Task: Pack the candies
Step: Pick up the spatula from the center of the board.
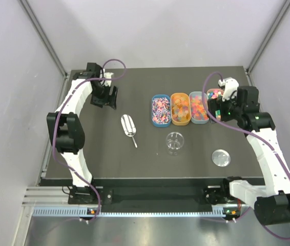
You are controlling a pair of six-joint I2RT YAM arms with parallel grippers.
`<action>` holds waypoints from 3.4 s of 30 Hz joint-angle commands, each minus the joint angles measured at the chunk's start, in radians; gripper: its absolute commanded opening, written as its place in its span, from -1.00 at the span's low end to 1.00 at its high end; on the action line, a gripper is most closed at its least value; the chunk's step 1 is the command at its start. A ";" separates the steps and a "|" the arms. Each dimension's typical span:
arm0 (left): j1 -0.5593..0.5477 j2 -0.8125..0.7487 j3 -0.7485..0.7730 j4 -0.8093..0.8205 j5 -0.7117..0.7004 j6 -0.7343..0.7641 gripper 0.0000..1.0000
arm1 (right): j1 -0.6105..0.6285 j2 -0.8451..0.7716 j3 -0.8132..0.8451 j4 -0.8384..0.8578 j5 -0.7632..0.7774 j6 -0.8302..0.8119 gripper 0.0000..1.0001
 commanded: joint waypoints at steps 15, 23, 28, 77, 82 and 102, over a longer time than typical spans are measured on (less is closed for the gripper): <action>-0.049 0.083 0.202 -0.151 0.018 0.203 0.15 | 0.010 -0.010 0.004 0.023 -0.051 -0.053 0.99; -0.048 0.182 0.134 -0.159 0.082 0.237 0.07 | 0.009 -0.018 -0.007 0.003 -0.039 -0.071 0.99; -0.048 0.250 0.177 -0.206 0.108 0.255 0.06 | 0.007 -0.039 -0.040 0.003 -0.062 -0.076 0.99; -0.049 0.423 0.370 -0.490 0.524 0.416 -0.69 | -0.065 -0.090 -0.109 -0.033 -0.082 -0.108 0.99; -0.049 0.400 0.331 -0.491 0.497 0.436 -0.80 | -0.065 -0.090 -0.114 -0.024 -0.085 -0.108 0.99; 0.052 0.350 0.399 -0.450 0.806 0.212 -1.00 | -0.056 -0.034 0.074 -0.001 -0.193 -0.177 0.99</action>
